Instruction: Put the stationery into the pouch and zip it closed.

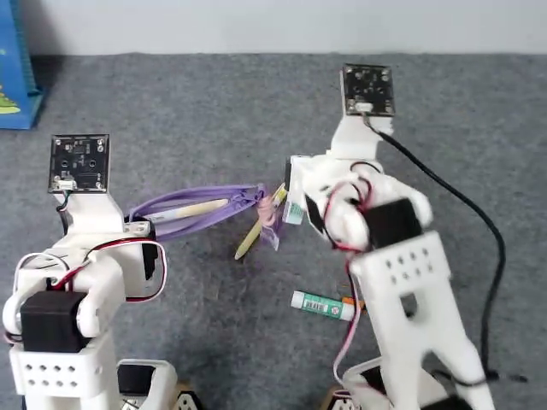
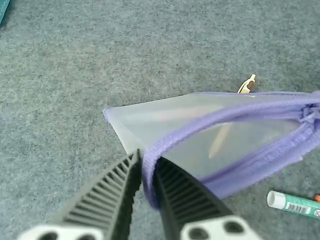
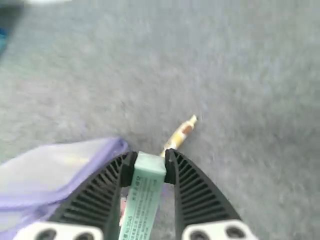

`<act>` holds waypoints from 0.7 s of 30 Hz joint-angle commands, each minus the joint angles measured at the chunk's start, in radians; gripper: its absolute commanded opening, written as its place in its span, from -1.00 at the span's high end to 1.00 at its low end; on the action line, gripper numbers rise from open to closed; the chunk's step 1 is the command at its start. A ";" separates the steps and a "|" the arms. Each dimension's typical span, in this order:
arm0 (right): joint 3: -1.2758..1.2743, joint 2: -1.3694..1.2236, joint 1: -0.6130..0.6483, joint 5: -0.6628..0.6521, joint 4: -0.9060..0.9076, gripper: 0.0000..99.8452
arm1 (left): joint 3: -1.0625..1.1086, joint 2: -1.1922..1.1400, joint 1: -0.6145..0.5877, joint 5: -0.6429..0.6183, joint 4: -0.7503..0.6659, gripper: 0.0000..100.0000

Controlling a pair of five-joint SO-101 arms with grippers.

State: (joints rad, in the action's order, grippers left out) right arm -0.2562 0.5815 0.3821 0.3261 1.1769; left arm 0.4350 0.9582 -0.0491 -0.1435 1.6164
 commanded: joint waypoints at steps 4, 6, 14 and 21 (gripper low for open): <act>-0.023 0.216 0.127 -0.044 -0.081 0.98 | 0.007 0.009 0.002 -0.011 -0.018 0.98; -0.086 0.272 0.165 -0.092 -0.159 0.98 | 0.012 0.009 0.002 -0.011 -0.020 0.98; -0.402 0.506 0.294 -0.192 -0.538 0.98 | 0.015 0.009 0.002 -0.011 -0.020 0.98; -0.543 0.556 0.435 -0.203 -0.791 0.98 | 0.015 0.009 0.002 -0.011 -0.020 0.98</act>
State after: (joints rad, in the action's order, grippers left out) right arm -0.7733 1.1216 0.7564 0.1373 0.5063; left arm 0.4457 0.9597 -0.0491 -0.1435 1.6164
